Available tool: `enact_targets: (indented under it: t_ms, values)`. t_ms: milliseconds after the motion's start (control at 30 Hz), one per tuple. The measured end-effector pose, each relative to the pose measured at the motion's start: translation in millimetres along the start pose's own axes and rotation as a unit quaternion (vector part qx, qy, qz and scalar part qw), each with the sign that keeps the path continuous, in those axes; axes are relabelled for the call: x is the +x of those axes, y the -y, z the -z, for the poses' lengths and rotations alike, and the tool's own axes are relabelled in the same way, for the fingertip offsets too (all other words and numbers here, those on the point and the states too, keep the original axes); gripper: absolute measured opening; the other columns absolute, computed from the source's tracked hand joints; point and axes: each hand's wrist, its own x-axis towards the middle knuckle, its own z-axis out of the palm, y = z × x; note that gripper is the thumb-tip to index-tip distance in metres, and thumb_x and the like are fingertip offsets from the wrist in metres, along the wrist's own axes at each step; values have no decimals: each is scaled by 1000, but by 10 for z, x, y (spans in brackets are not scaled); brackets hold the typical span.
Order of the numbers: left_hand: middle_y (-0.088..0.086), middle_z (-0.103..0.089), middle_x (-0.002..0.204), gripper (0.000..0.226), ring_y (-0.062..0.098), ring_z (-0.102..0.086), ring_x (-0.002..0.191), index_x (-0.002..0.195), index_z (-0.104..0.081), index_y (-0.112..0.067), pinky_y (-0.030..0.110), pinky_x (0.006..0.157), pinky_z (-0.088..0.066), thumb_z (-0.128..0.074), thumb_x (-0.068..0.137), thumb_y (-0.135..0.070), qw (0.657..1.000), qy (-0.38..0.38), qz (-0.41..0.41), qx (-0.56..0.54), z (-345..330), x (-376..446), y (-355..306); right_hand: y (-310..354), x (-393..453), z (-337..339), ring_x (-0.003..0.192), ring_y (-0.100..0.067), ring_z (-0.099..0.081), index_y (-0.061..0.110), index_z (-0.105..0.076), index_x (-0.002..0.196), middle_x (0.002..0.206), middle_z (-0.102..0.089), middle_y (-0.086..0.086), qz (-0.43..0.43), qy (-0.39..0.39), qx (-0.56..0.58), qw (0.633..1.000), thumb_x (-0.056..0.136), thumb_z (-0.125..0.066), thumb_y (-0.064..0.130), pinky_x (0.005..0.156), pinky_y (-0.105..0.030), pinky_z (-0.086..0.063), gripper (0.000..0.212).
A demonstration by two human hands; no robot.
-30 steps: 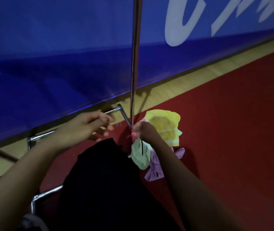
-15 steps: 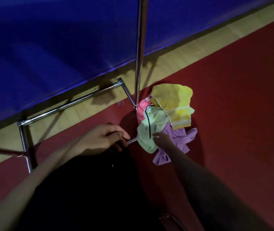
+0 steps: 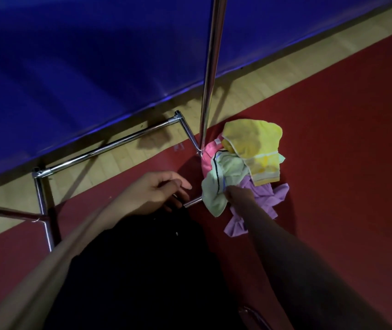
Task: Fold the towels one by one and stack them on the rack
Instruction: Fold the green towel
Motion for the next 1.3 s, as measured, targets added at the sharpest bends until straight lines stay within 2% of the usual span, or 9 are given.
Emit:
enact_targets:
  t_ms: [133,300,500,633,767,867,1033,1100,1300]
  values:
    - [8,-77,99,27,12,-70,83,111,-72,-7,17,67,-52,-46,110,-12,999,-52,-12,-6,87,-167,-131,257,-277,37,37,-5,-44,13,-48,77,54,-48,-1,60,8,78,995,103,-51,12,37,-15,-37,26]
    - [6,-79,102,26,3,-71,84,112,-73,-8,10,74,-51,-48,110,-13,995,-97,-36,8,346,-557,-249,972,-1022,68,45,-9,-51,13,-57,73,61,-55,-3,136,77,177,972,102,-49,13,44,-19,-43,30]
    - [5,-77,109,22,16,-72,100,117,-69,-21,23,78,-56,-49,110,-17,985,-169,-36,7,554,-1160,-293,1745,-2132,131,75,-20,-59,17,-73,73,71,-64,-1,328,132,125,927,82,-55,13,73,-33,-44,20]
    - [10,-67,122,25,23,-71,105,130,-58,-24,37,84,-60,-56,107,-16,972,-225,-58,-17,649,-1599,-309,2132,-3074,-19,64,-18,-58,6,-64,75,69,-59,-9,357,265,110,889,80,-53,5,61,-27,-45,12]
    - [6,-67,125,63,20,-71,107,151,-36,-29,43,89,-63,-68,99,-14,958,-259,-112,-50,781,-2046,-264,2342,-3766,-385,49,-12,-48,14,-55,71,55,-51,2,389,362,-49,846,91,-49,2,48,-23,-38,23]
    - [5,-66,123,68,27,-74,103,152,-37,-32,44,85,-64,-71,97,-9,954,-261,-135,-56,865,-2324,-113,2399,-4130,-811,72,-22,-63,10,-63,92,77,-65,-9,371,413,-137,820,89,-56,11,68,-32,-50,8]
    - [-8,-76,87,7,8,-71,77,103,-72,-26,29,71,-58,-66,102,-23,927,-349,-122,56,1068,-2597,187,2171,-4275,-1587,88,-25,-70,9,-68,99,89,-73,-12,347,435,-104,825,99,-50,6,83,-37,-55,18]
    - [-7,-77,95,13,8,-72,86,105,-75,-26,27,78,-56,-69,100,-36,927,-341,-106,114,1181,-2655,206,2005,-4210,-1839,96,-27,-70,10,-67,102,95,-73,-12,338,402,-101,845,99,-49,8,90,-43,-55,19]
    - [-6,-81,100,19,10,-77,95,106,-78,-20,32,86,-60,-68,100,-36,936,-342,-86,17,1443,-2884,202,2076,-4333,-2136,105,-25,-74,21,-73,112,107,-78,-7,399,394,-109,821,97,-53,24,100,-53,-56,25]
